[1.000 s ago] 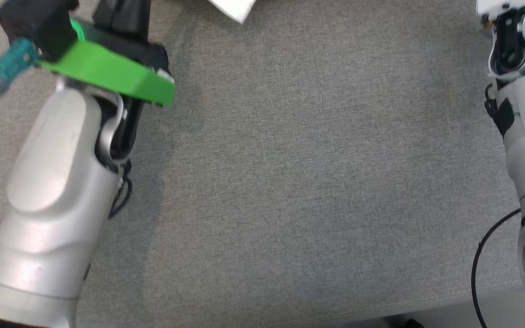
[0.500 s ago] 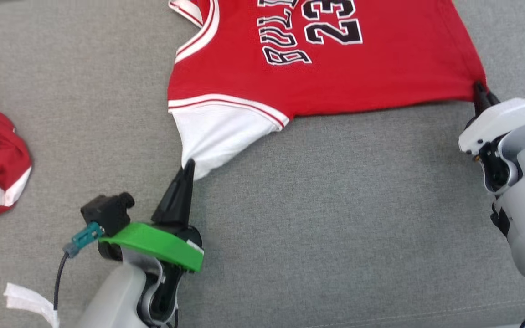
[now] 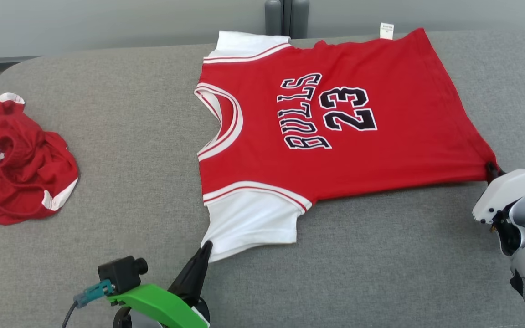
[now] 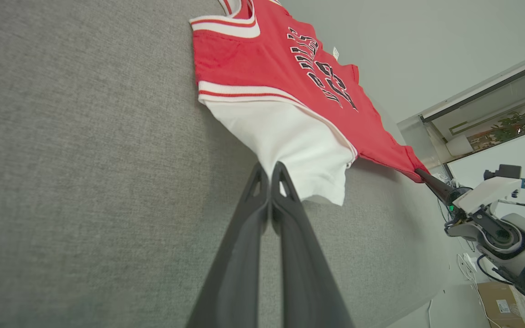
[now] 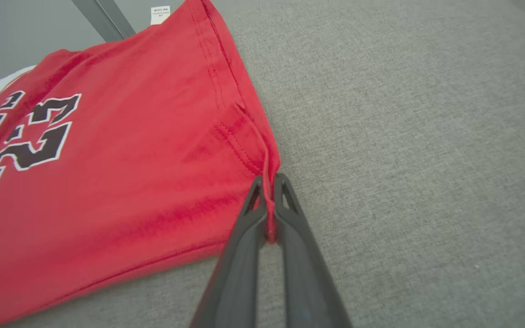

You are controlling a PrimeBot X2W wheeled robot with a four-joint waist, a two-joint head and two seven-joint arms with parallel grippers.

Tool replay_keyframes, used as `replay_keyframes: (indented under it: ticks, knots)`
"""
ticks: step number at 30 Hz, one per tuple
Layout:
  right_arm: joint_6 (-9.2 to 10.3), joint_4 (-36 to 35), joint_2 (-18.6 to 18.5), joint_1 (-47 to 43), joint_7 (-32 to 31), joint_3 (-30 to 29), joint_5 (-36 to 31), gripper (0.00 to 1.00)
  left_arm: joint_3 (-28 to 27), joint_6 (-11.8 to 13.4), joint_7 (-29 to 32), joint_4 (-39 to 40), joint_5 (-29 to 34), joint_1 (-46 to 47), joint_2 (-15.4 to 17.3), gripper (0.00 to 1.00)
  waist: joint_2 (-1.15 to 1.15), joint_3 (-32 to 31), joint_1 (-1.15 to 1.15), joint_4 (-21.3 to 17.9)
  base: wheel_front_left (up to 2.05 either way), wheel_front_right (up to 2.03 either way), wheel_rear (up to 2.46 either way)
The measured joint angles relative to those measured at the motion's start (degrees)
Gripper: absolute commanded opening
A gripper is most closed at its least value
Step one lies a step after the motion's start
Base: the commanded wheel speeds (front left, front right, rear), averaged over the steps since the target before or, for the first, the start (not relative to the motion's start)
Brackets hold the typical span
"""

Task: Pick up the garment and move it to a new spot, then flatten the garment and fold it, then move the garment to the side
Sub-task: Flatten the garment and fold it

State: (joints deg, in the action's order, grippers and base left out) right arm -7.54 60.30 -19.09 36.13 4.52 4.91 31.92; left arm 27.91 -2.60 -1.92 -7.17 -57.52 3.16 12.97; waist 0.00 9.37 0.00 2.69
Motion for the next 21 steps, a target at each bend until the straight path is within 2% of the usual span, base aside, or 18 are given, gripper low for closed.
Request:
replay_keyframes:
  ticks: [9,16,21]
  knots:
    - [-0.01,3.4,1.2,-3.5,-2.0,-3.9,-5.1,0.0,1.7,3.7,7.0,5.4,-3.4,-6.4,2.6,0.0,0.0,-1.7,0.0,0.1,0.0,0.0,0.0]
    - [-0.05,3.8,2.4,-5.1,-4.0,-7.9,-8.4,0.0,0.8,4.9,6.3,8.1,-3.3,-7.2,3.2,0.0,0.0,-2.1,0.0,-0.1,0.0,0.0,0.0]
    - [-0.01,-0.4,4.3,-8.0,-6.2,-9.9,-9.3,0.0,0.6,5.5,6.4,8.5,-3.3,-7.3,3.4,0.0,0.0,-2.1,0.0,-0.6,0.0,0.0,0.0]
